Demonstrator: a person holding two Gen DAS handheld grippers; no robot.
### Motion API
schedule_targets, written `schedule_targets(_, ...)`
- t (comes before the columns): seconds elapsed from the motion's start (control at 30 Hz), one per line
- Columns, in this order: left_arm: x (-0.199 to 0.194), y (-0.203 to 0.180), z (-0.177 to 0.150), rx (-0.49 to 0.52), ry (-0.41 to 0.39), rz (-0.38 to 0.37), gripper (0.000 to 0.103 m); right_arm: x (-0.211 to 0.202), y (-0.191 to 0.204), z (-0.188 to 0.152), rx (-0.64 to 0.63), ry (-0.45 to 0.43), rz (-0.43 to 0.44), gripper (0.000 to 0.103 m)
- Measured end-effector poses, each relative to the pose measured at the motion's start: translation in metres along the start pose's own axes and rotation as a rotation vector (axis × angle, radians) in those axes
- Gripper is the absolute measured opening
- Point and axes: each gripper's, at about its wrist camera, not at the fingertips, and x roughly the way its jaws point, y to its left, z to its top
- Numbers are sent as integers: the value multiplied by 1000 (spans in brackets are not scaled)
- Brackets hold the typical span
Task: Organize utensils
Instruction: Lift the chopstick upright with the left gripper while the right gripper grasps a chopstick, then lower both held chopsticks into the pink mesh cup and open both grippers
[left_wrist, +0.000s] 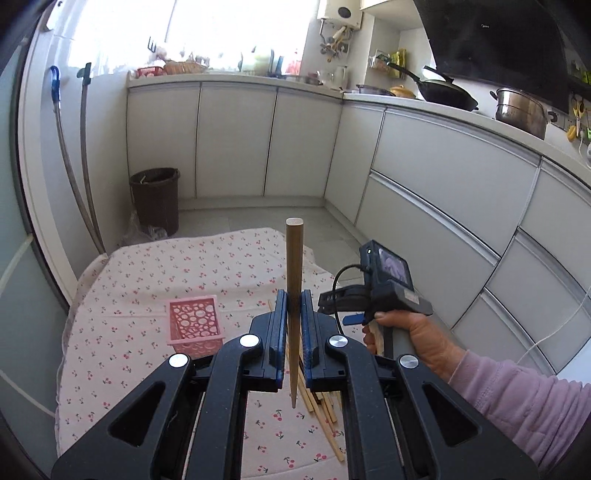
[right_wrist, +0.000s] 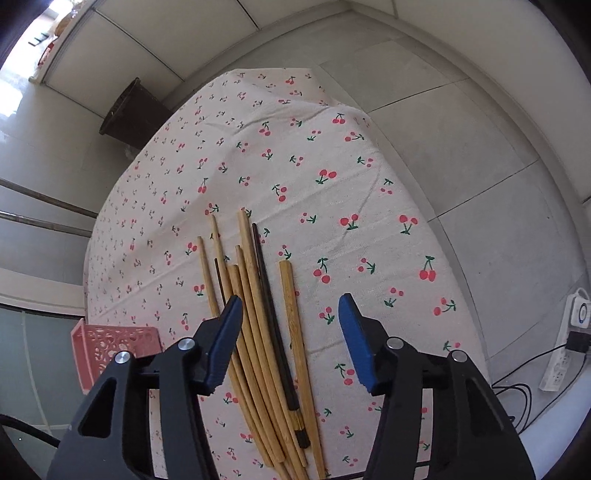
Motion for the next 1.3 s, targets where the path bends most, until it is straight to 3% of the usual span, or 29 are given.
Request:
schedule_targets(0.13,-13,12,8,-23,-38,-4,7,15,11,3,-35,5,-52,36)
schedule_targets(0.27,-22,19,6,-46,-48,6,7,36,17,-1,-77,26,-116,17)
schedule_targets(0.3,-23,20,7,-48,-49,10,7,37,22,-3,-110,-6,-139,11)
schedule_targets(0.47,-27,29,6,-69,-63,30,7,29,17,-6,-114,-70,-139,8)
schedule_targets(0.6,-37,39,8,-113,-82,19,7,-23,13,-13,-105,-164,-66,8)
schedule_targets(0.77,-50,53,19,-184,-114,19,7,-120,23,-38,-162,-333,12,8)
schedule_targets(0.97,-57,74,49,-277,-186,82,7,-214,37,-44,-150,-524,149,8)
schedule_targets(1.17,-39,104,75,-371,-216,161,7,-250,66,-24,-132,-608,326,8)
schedule_targets(1.3,-7,118,71,-399,-175,210,7,-247,90,-18,-148,-626,366,8)
